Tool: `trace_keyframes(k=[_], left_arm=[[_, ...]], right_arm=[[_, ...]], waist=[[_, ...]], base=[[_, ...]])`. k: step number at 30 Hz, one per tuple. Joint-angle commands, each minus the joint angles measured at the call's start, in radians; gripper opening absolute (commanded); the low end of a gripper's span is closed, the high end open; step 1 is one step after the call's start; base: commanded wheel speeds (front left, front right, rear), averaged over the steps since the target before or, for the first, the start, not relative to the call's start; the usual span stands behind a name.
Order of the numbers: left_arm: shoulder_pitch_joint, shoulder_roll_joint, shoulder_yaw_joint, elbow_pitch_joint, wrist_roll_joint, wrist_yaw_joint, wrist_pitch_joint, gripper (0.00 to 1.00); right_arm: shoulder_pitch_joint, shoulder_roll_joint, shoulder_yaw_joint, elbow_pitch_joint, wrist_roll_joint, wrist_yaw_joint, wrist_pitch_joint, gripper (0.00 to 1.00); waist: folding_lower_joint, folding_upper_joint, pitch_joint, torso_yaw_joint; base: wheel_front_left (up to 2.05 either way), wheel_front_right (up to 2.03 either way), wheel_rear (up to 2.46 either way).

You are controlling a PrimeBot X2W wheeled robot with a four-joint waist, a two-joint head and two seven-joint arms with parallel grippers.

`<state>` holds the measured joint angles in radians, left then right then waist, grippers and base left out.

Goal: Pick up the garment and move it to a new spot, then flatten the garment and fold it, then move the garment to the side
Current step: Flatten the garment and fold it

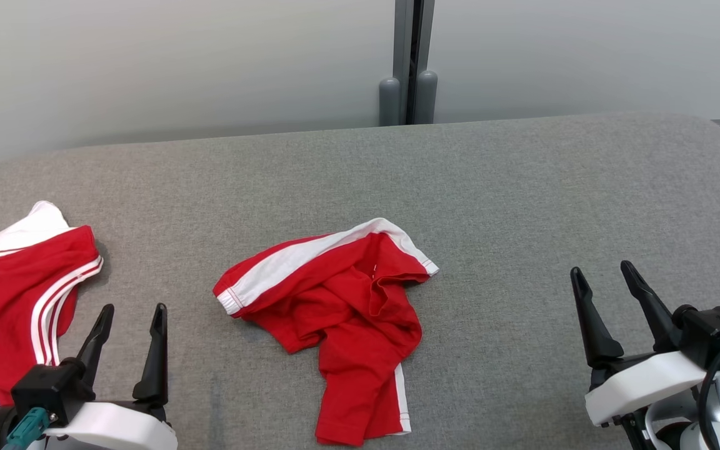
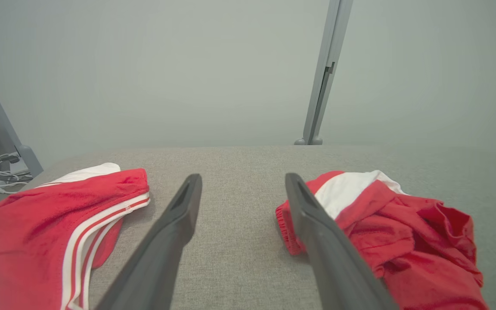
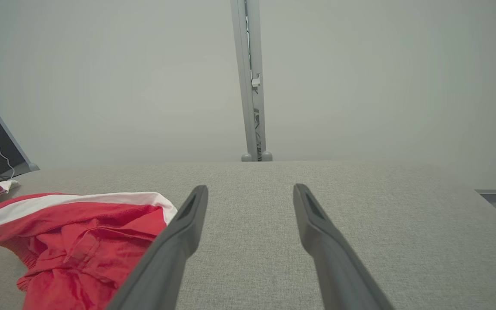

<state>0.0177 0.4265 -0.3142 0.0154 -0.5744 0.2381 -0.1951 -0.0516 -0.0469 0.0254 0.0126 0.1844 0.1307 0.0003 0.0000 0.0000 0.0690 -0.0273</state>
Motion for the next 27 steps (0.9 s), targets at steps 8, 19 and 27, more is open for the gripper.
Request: trace_keyframes(k=[8, 19, 27], left_arm=[[0.016, 0.010, -0.005, -0.031, 0.010, 0.021, 0.015, 1.00], [0.008, 0.011, -0.001, -0.050, -0.001, 0.034, 0.024, 1.00], [-0.115, -0.013, -0.067, -0.037, -0.022, -0.024, 0.120, 1.00]], right_arm=[[0.013, -0.006, -0.004, -0.013, 0.001, 0.000, 0.007, 1.00], [0.011, -0.006, -0.003, -0.011, 0.008, 0.000, 0.004, 1.00], [-0.011, -0.006, 0.010, -0.011, 0.011, 0.000, -0.001, 1.00]], waist=[[0.0000, 0.0000, -0.004, 0.006], [0.0000, 0.0000, -0.002, 0.012], [0.0000, 0.0000, 0.033, 0.001]], base=[[0.00, 0.00, 0.00], [0.00, 0.00, 0.00], [0.00, 0.00, 0.00]])
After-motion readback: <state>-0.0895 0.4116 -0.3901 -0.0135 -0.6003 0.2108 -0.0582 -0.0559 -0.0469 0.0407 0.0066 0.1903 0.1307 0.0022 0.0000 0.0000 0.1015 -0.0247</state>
